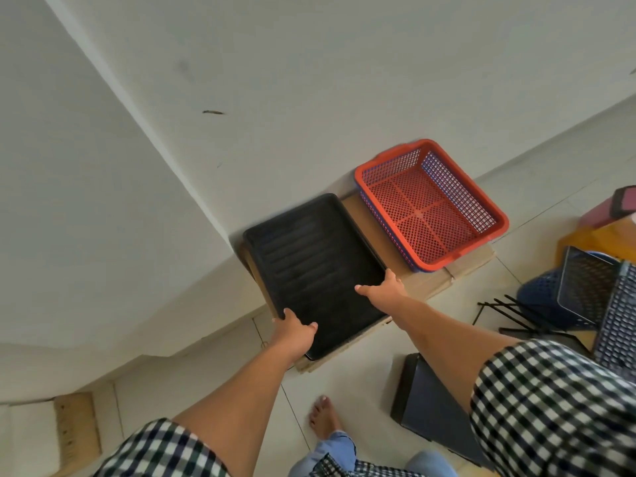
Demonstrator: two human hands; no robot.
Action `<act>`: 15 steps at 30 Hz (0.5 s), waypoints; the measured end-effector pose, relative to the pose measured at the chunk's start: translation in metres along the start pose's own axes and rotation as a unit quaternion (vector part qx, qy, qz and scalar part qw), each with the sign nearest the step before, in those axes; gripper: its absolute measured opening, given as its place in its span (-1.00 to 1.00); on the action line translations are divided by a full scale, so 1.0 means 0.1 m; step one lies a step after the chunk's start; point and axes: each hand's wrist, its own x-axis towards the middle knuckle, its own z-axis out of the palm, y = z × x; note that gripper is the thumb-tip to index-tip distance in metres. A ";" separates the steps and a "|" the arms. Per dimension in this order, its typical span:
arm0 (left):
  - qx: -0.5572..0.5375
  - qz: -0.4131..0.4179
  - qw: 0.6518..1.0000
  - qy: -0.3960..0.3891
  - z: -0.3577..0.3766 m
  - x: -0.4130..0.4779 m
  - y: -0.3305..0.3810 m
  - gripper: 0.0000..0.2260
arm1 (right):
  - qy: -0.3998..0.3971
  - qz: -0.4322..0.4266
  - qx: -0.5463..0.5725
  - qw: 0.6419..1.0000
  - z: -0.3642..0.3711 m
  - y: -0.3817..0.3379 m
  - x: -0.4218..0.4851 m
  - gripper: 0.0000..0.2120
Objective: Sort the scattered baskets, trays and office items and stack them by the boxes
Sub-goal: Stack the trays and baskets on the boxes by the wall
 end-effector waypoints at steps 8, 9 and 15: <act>0.152 0.158 0.962 0.163 0.53 -0.20 0.34 -0.50 | 0.099 -0.010 -0.020 0.995 0.02 0.86 -0.44 -0.10; 0.167 0.174 0.959 0.151 0.63 -0.23 0.37 -0.50 | 0.103 0.004 -0.022 0.994 0.02 1.03 -0.50 -0.10; 0.273 0.240 0.927 0.094 1.33 -0.53 0.48 -0.44 | 0.137 0.074 0.018 0.988 -0.10 2.09 -0.88 -0.12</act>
